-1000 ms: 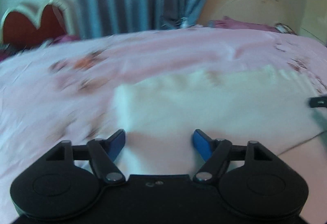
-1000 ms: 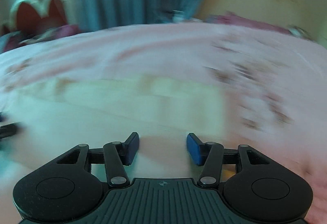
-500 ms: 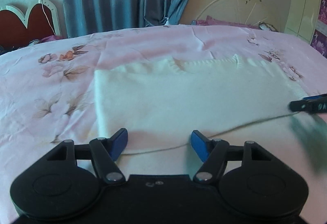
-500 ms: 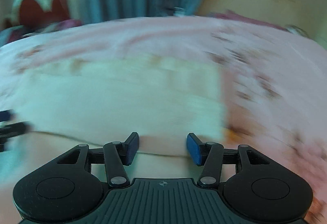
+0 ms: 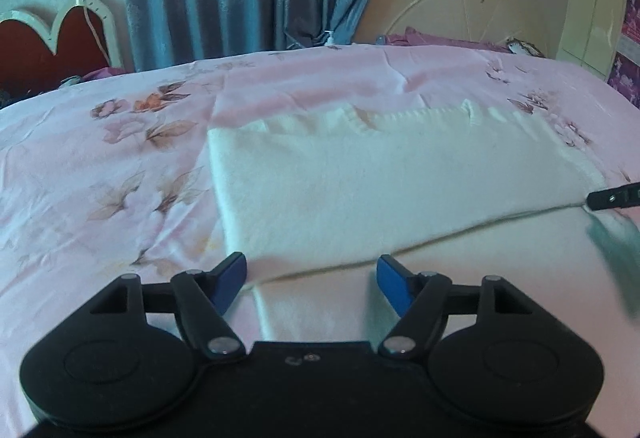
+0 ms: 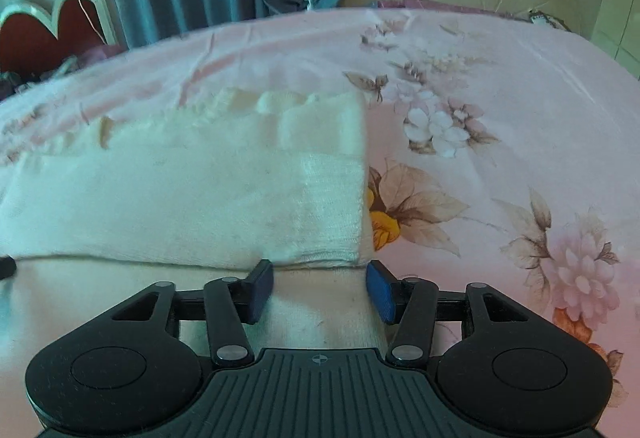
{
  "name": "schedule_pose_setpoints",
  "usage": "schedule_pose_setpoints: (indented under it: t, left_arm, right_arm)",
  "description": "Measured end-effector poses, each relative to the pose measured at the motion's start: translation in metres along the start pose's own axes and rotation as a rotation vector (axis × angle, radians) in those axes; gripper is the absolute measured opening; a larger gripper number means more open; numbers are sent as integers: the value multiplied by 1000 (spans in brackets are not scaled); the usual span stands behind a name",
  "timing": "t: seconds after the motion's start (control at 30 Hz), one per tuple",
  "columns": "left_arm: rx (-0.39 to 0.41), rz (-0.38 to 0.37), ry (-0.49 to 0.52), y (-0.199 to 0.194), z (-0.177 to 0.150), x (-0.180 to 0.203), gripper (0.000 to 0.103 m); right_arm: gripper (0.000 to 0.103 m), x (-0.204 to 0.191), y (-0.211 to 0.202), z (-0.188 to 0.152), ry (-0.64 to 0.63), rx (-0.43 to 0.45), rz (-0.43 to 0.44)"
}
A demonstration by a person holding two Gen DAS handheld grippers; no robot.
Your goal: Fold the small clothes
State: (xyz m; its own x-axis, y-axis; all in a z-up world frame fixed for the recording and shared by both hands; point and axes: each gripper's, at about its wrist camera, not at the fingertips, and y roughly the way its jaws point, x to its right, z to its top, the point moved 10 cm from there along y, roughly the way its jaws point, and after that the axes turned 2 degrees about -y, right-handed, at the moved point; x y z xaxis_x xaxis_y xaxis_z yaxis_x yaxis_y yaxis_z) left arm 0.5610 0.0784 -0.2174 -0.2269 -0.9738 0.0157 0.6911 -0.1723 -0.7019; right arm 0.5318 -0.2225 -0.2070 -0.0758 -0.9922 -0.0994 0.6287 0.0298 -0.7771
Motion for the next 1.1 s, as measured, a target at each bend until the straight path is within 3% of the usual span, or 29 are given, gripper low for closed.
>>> schedule_pose_setpoints:
  t: [0.13,0.33,0.6,0.9,1.1]
  left_arm:
    - [14,40,-9,-18,-9,-6,85]
    - [45,84,-1,-55,-20,-4,87]
    - [38,89,-18,-108,-60,15,77]
    - [-15,127,-69,-172,-136,11,71]
    - [-17,148,-106,-207,-169,14,69]
  right_arm:
    - [52,-2,-20,-8,9,21,34]
    - [52,-9,-60,-26,13,60,111]
    - [52,8,-122,-67,26,91,173]
    - [52,56,-183,-151,64,62,171]
    - [52,62,-213,-198,78,46,201]
